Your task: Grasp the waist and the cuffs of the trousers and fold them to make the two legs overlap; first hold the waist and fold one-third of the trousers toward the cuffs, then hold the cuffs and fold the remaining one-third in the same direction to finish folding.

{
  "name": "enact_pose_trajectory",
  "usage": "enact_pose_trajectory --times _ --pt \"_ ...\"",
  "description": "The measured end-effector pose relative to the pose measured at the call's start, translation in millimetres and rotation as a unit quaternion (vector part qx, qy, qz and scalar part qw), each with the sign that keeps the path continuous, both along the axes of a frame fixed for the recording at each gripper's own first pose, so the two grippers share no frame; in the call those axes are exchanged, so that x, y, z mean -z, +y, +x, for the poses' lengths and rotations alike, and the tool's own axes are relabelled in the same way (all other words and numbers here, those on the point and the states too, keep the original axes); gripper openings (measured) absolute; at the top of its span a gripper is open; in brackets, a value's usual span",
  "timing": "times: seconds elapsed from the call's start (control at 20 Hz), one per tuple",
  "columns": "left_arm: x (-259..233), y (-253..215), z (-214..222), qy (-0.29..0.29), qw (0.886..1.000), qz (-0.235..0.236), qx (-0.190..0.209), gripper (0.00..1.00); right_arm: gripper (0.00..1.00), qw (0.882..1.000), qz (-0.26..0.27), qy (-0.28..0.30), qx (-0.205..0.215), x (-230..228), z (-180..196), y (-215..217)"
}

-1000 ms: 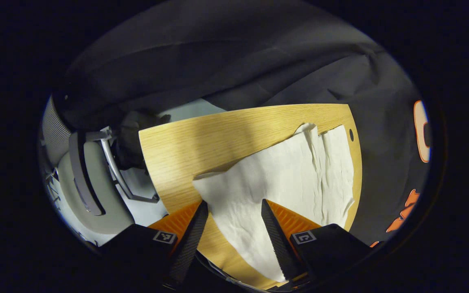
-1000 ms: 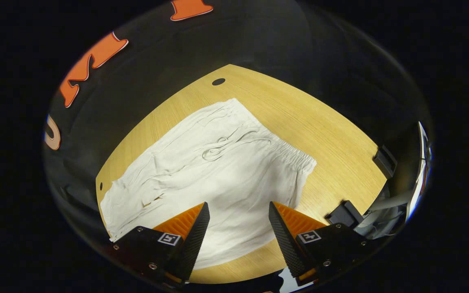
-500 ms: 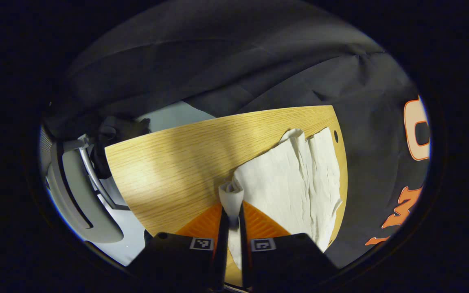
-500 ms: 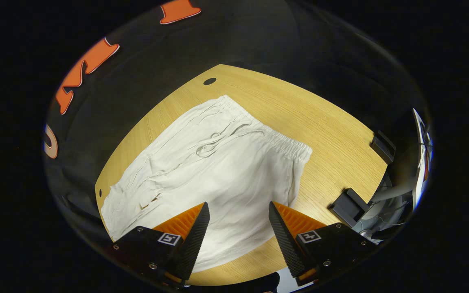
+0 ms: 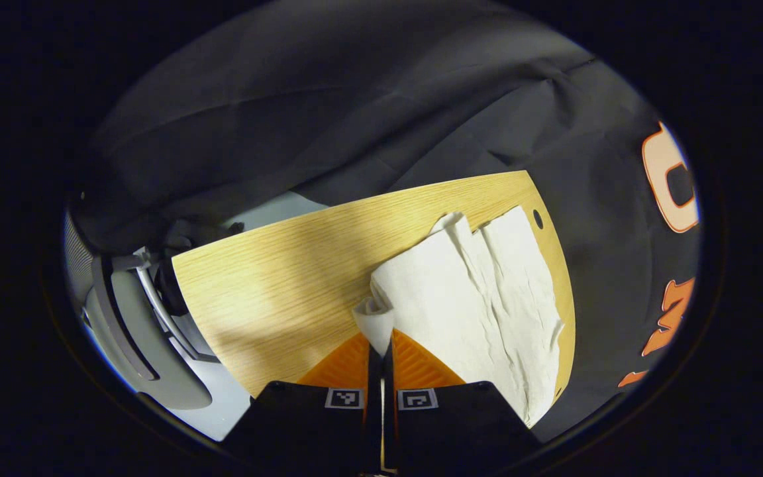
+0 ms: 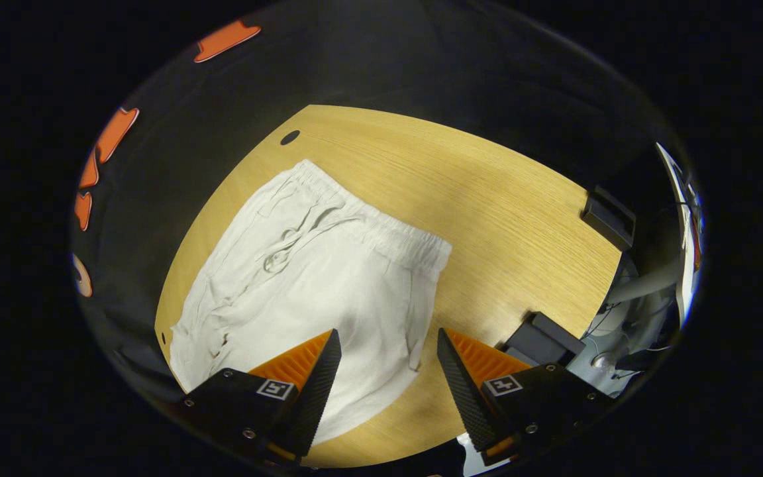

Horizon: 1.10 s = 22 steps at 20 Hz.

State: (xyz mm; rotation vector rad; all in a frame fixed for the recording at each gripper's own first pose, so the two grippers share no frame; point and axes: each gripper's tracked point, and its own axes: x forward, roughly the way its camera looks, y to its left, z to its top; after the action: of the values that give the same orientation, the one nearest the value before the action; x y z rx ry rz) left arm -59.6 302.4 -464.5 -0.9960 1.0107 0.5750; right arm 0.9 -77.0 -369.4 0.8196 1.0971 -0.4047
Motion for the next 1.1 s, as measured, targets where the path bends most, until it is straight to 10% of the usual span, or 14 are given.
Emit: enact_pose_trajectory --times 0.55,0.8,1.1 --pt "-52.6 -1.8 22.3 -0.034 0.999 0.019 0.012 0.05 0.71 0.997 -0.028 0.066 0.011 43.1 17.4 -24.8" --pt "-78.2 -4.1 41.4 -0.059 0.998 0.026 0.022 0.05 0.09 0.996 0.034 0.046 0.064 42.0 26.8 -19.7" --pt "-101.5 -3.3 56.7 -0.074 0.996 0.038 0.030 0.05 0.04 0.992 0.079 -0.003 0.093 9.0 39.6 -34.4"
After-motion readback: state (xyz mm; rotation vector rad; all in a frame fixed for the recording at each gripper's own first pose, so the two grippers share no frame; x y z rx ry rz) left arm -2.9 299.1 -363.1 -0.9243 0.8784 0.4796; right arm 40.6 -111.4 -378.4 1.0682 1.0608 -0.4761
